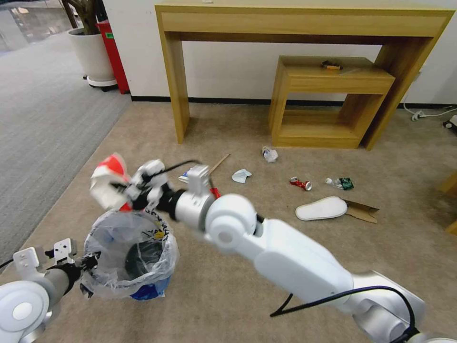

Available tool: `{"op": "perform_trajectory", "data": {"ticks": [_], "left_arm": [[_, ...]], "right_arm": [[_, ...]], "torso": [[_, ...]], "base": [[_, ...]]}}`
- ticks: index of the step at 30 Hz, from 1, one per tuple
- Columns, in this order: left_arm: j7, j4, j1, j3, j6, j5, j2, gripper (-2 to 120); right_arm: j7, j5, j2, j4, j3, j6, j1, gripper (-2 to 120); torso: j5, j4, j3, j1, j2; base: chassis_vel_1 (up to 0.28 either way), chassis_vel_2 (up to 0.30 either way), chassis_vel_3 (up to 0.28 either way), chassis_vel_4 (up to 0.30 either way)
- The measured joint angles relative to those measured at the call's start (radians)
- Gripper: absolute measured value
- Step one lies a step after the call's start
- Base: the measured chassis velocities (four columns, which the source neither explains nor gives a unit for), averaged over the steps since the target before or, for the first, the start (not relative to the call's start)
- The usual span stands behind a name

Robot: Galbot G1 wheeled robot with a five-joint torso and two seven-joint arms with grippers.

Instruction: Pick up the trash bin and place the garbage on the floor into it.

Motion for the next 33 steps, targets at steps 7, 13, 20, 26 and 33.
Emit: {"op": "perform_trajectory", "data": {"ticks": [7,13,20,26,33], "left_arm": [[-0.024,-0.010,-0.006,0.003,0.000,-0.029,0.011,0],[-0.028,-0.023,-0.001,-0.003,0.000,-0.039,0.005,0],[-0.041,-0.035,-0.002,-0.005,0.000,-0.056,0.004,0],[-0.043,-0.039,0.005,-0.014,0.000,-0.062,0.001,0],[-0.047,-0.043,0.003,-0.019,0.000,-0.074,0.000,0]], "right_arm": [[0.012,-0.009,-0.006,-0.016,-0.060,-0.008,-0.042,0],[0.037,-0.030,-0.011,-0.033,-0.064,-0.019,-0.067,11],[0.045,-0.044,-0.023,-0.032,-0.048,-0.016,-0.082,37],[0.047,-0.046,-0.029,-0.024,-0.031,-0.015,-0.089,58],[0.051,-0.043,-0.028,-0.013,-0.055,-0.015,-0.096,86]], "torso": [[0.0000,0.0000,0.000,0.000,0.000],[0.0002,0.0002,0.000,0.000,0.000],[0.0002,0.0001,0.000,0.000,0.000],[0.0002,0.0001,0.000,0.000,0.000],[0.0002,0.0001,0.000,0.000,0.000]], "base": [[0.000,0.000,0.000,0.000],[0.000,0.000,0.000,0.000],[0.000,0.000,0.000,0.000],[0.000,0.000,0.000,0.000],[0.000,0.000,0.000,0.000]]}}
